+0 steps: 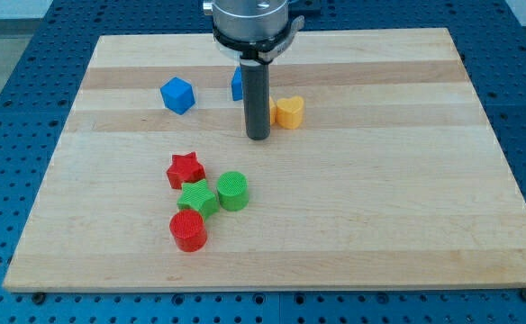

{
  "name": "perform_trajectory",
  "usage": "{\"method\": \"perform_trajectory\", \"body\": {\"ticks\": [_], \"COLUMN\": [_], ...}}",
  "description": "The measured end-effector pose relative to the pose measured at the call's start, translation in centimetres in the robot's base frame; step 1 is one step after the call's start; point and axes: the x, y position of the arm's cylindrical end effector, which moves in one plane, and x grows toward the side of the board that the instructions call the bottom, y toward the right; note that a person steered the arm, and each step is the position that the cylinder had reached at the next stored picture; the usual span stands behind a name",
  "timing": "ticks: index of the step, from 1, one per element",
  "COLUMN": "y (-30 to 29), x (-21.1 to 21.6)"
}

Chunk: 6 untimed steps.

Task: Tap the red star

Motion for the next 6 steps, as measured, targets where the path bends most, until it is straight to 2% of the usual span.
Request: {"method": "perform_trajectory", "body": {"ticks": [1,4,6], "y": [-2.0,-6.7,-10.5], "x": [1.9,0.6,5.1]}}
